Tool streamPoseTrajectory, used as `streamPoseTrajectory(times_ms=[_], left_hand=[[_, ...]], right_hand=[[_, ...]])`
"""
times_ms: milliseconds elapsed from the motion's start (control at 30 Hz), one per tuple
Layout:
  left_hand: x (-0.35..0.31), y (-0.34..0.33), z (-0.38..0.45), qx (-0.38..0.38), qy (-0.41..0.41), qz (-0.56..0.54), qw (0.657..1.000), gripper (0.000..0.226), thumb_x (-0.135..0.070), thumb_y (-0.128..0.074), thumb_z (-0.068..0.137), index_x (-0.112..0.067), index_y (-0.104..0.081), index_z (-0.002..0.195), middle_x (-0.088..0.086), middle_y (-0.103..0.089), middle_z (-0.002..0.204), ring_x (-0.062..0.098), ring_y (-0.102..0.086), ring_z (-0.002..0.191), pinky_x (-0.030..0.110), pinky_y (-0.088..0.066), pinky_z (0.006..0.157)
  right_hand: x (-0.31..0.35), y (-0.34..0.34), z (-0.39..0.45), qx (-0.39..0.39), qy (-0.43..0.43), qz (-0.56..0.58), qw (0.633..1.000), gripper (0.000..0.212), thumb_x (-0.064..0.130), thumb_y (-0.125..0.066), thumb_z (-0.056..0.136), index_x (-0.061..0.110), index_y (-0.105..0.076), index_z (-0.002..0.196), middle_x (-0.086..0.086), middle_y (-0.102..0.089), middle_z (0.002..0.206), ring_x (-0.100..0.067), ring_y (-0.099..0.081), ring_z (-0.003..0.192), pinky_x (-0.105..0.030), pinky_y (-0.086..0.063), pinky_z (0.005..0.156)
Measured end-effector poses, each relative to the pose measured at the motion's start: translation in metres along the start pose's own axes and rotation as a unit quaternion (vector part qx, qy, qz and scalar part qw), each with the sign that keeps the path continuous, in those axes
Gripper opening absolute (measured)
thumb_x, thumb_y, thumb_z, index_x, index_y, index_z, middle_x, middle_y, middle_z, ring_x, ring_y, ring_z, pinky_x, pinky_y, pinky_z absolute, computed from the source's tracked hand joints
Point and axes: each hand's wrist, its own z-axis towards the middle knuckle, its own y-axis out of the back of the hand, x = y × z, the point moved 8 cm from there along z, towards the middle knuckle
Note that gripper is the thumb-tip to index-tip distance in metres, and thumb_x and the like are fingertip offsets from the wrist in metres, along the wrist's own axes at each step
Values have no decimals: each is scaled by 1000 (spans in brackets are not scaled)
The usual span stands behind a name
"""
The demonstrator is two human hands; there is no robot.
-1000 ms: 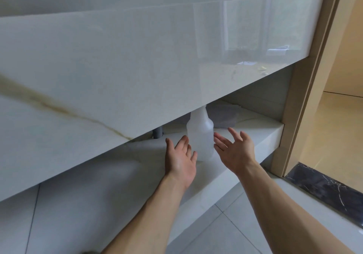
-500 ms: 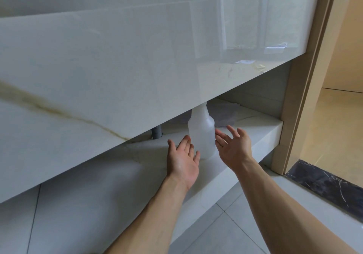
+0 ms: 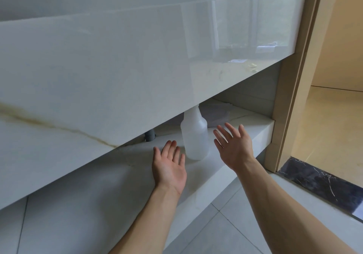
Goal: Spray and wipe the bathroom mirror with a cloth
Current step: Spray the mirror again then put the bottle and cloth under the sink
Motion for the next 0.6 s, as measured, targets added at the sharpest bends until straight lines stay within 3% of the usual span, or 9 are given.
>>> streamPoseTrajectory(times_ms=[200, 500, 600], left_hand=[[20, 1, -23, -13, 1, 61, 998, 57, -45, -26, 107, -3, -57, 128, 14, -63, 126, 24, -59, 120, 38, -43, 104], [115, -131, -53, 184, 88, 136, 969, 45, -33, -29, 109, -9, -65, 121, 7, -69, 125, 19, -61, 122, 36, -43, 110], [140, -181, -69, 241, 98, 157, 953, 42, -28, -32, 108, -6, -66, 120, 9, -69, 124, 21, -61, 122, 35, -46, 107]], right_hand=[[25, 14, -12, -8, 21, -3, 1000, 59, 55, -32, 105, 16, -52, 145, -6, -61, 142, -28, -54, 135, -43, -30, 123], [105, 59, -65, -64, 112, 26, 991, 61, 53, -31, 105, 11, -50, 145, -11, -57, 144, -31, -53, 136, -46, -31, 122], [140, 82, -97, -129, 147, 26, 980, 59, 51, -34, 105, 7, -54, 140, -14, -60, 140, -33, -57, 130, -47, -39, 117]])
